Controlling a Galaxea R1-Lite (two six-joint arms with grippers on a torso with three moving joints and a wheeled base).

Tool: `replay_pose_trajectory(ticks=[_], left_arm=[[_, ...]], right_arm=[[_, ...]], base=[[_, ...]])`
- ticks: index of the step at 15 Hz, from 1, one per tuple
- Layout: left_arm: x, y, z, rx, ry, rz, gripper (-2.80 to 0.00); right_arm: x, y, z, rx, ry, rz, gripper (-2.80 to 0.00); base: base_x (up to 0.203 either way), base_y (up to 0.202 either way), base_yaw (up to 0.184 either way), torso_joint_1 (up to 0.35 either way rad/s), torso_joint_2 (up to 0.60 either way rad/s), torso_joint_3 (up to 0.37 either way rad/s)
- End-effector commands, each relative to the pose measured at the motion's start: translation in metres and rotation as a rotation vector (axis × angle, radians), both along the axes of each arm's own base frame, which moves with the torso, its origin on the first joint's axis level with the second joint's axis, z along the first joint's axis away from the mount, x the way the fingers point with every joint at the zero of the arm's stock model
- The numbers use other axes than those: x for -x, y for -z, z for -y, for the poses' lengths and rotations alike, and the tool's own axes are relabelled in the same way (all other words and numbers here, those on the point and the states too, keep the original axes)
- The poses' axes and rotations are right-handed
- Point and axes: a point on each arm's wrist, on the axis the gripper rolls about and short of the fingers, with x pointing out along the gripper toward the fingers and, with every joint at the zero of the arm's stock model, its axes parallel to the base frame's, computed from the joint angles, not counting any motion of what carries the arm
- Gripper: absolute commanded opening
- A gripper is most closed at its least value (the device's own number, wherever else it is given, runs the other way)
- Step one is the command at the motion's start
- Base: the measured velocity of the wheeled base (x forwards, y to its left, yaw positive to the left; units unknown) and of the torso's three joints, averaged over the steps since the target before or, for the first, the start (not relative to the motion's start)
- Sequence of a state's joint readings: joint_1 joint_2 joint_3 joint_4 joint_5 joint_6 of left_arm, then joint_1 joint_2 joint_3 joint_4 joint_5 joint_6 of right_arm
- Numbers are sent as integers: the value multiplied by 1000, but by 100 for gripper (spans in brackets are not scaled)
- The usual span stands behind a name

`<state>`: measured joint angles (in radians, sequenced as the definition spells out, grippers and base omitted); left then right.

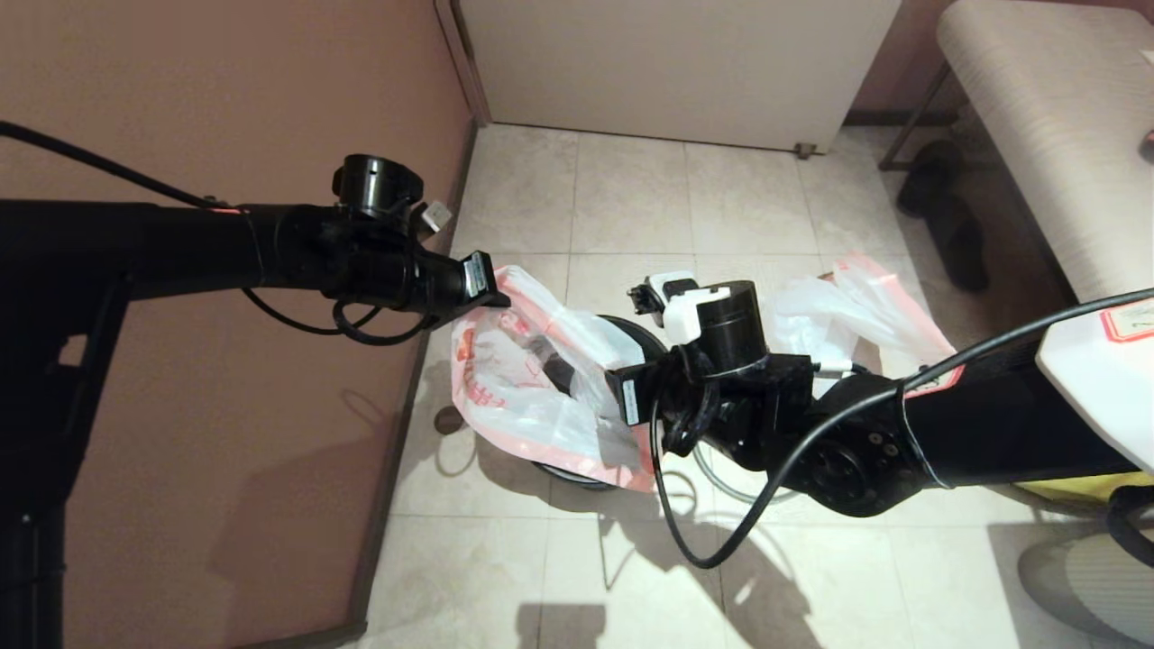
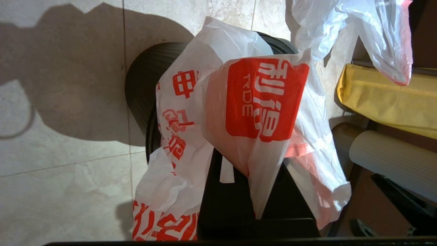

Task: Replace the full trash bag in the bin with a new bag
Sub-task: Put the new garbage bag on the trash can

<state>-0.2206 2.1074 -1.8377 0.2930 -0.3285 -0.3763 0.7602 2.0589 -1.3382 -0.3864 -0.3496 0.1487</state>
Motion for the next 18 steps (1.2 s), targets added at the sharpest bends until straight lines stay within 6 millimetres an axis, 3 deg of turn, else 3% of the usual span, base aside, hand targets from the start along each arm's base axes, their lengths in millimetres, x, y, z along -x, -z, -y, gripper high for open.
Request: replay_pose_trajectory(ticks=[1, 6, 13, 17, 18], left_arm=[[-1, 1, 0, 3, -2, -7, -280], [-1, 1, 0, 4, -3, -6, -280], [-1, 1, 0, 5, -4, -6, -280], [-1, 1, -1, 5, -5, -5, -280], [-1, 2, -1, 5, -5, -7, -280]], right_arm=[[6, 9, 2, 38, -10, -16, 0], [13, 38, 11, 122, -23, -42, 0], [-10, 80, 6, 225, -8, 30, 0], [-27, 78, 10, 298, 76, 206, 0], [-31, 72, 13, 303, 114, 272, -280]], base=[[0, 0, 0, 0, 0, 0], [0, 0, 0, 0, 0, 0], [0, 0, 0, 0, 0, 0], [0, 0, 0, 0, 0, 0], [0, 0, 0, 0, 0, 0]])
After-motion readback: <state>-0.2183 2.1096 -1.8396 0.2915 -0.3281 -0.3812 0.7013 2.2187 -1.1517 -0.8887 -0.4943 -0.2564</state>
